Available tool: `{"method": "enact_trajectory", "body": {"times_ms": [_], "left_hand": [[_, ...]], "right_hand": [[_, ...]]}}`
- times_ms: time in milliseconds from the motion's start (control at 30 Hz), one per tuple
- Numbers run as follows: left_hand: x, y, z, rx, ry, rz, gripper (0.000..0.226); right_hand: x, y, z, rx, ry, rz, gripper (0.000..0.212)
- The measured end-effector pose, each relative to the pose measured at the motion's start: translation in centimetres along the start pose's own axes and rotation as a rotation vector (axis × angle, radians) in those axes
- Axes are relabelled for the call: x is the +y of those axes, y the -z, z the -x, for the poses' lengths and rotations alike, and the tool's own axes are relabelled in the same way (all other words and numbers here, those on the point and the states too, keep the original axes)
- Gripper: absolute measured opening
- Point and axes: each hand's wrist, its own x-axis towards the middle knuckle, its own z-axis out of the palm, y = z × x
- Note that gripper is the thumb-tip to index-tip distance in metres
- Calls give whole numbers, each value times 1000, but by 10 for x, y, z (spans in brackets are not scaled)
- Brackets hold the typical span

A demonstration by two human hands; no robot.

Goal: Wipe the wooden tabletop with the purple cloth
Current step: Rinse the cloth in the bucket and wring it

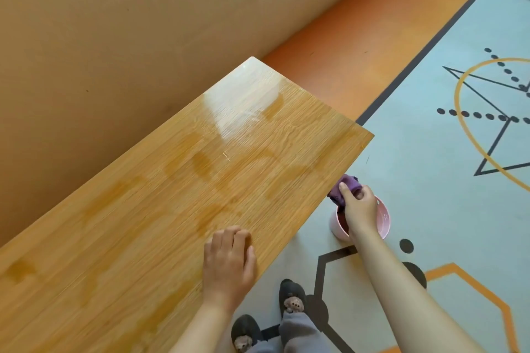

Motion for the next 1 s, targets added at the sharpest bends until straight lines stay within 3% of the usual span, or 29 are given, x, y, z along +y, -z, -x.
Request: {"method": "enact_trajectory", "body": {"times_ms": [267,633,833,1000], "left_hand": [[2,-5,-1,22,-8,-12,25],[5,-3,0,-23,10,-13,26],[4,-1,-2,-23,18,-22,27],[3,-2,-2,-32,23,-26,27]], "right_hand": [[-49,17,-109,136,-29,-81,12],[-9,17,-26,-36,137,207,26],[-45,18,-91,175,71,35,18],[-63,20,-120,198,85,14,23]]}}
